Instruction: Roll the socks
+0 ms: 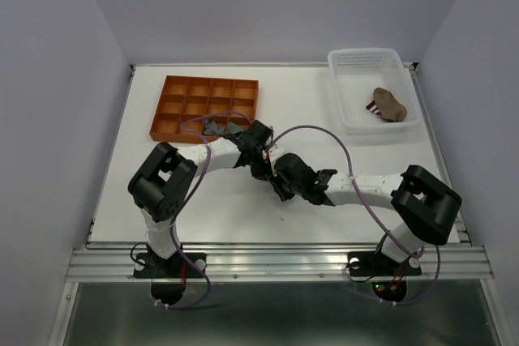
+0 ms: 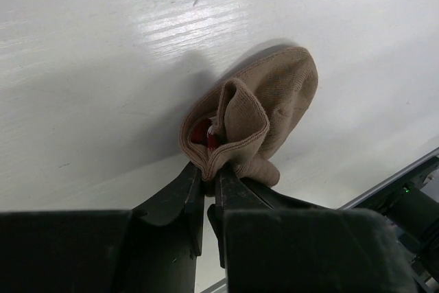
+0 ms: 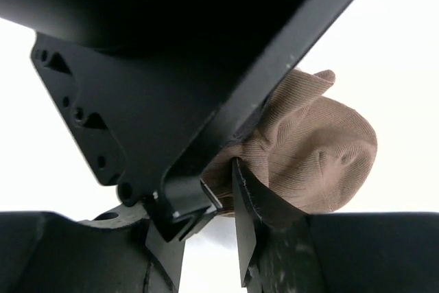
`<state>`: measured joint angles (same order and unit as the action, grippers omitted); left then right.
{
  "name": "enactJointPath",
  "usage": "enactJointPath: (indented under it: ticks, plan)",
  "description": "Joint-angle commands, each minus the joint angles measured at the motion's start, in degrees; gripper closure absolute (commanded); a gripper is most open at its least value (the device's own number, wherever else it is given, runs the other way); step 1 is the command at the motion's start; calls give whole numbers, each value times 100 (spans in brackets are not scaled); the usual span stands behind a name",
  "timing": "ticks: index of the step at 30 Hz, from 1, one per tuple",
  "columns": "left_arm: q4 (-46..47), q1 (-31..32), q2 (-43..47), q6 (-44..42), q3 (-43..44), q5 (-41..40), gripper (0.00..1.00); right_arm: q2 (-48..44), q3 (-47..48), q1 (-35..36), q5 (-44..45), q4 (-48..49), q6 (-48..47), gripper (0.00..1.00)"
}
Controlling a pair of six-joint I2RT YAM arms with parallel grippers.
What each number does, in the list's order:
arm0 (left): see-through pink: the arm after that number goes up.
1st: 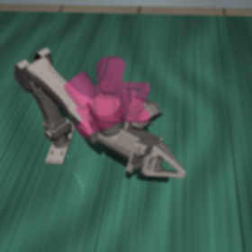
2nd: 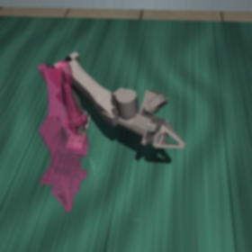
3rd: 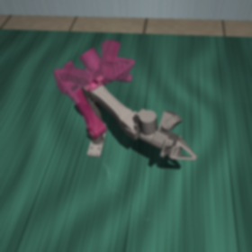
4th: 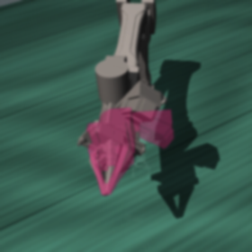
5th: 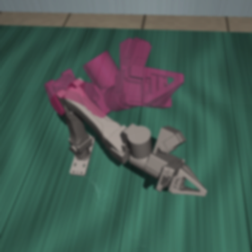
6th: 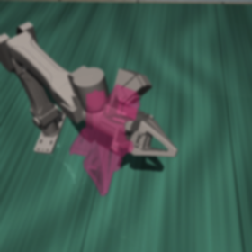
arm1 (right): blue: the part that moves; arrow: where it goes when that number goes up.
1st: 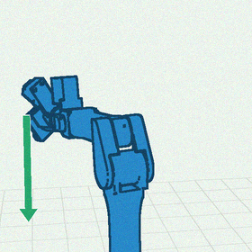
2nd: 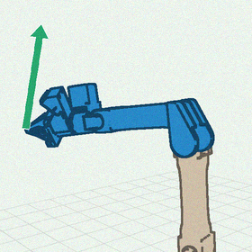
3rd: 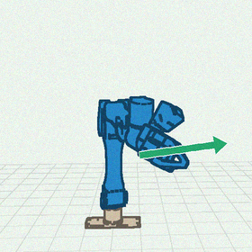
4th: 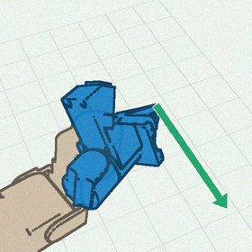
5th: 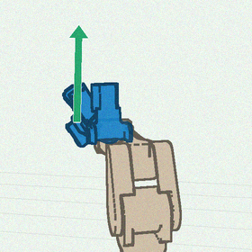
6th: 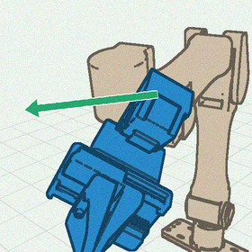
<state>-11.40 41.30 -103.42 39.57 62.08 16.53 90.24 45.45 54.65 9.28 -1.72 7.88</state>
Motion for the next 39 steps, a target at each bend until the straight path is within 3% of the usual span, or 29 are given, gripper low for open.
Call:
enactJointPath:
  ticks: [1, 5, 7, 8, 11, 16, 21, 26, 37, 39]
  plan:
    - [-135, -78, 217, 7, 102, 25, 82, 258, 34, 81, 469, -250, 258, 65]
    - [-178, -157, 409, 33, 32, -63, 80, 389, 104, 186, 776, -373, 346, 66]
    - [-135, -219, 524, 50, -56, -36, 75, 425, 139, 186, 926, -443, 398, 69]
    - [-126, -236, 559, 51, -82, -10, 72, 468, 157, 238, 1005, -461, 425, 80]
    - [-161, -280, 664, 51, -126, -62, 67, 504, 183, 239, 1137, -496, 495, 99]
    - [-100, -464, 858, 51, -258, -1, 60, 249, 104, 239, 971, -392, 565, 99]
    - [-82, -614, 1121, 24, -407, -71, 50, -85, -19, 239, 218, 65, 890, 99]
    - [-91, -825, 1508, -11, -636, -107, 50, -155, -115, 55, -408, 654, 1207, 99]
    - [-231, -1027, 1983, -90, -1014, -230, 47, 28, -606, -1087, -3175, 2243, 2190, 99]
    - [-240, -1027, 1983, -108, -1040, -230, 47, 73, -652, -1141, -3274, 2316, 2183, 99]
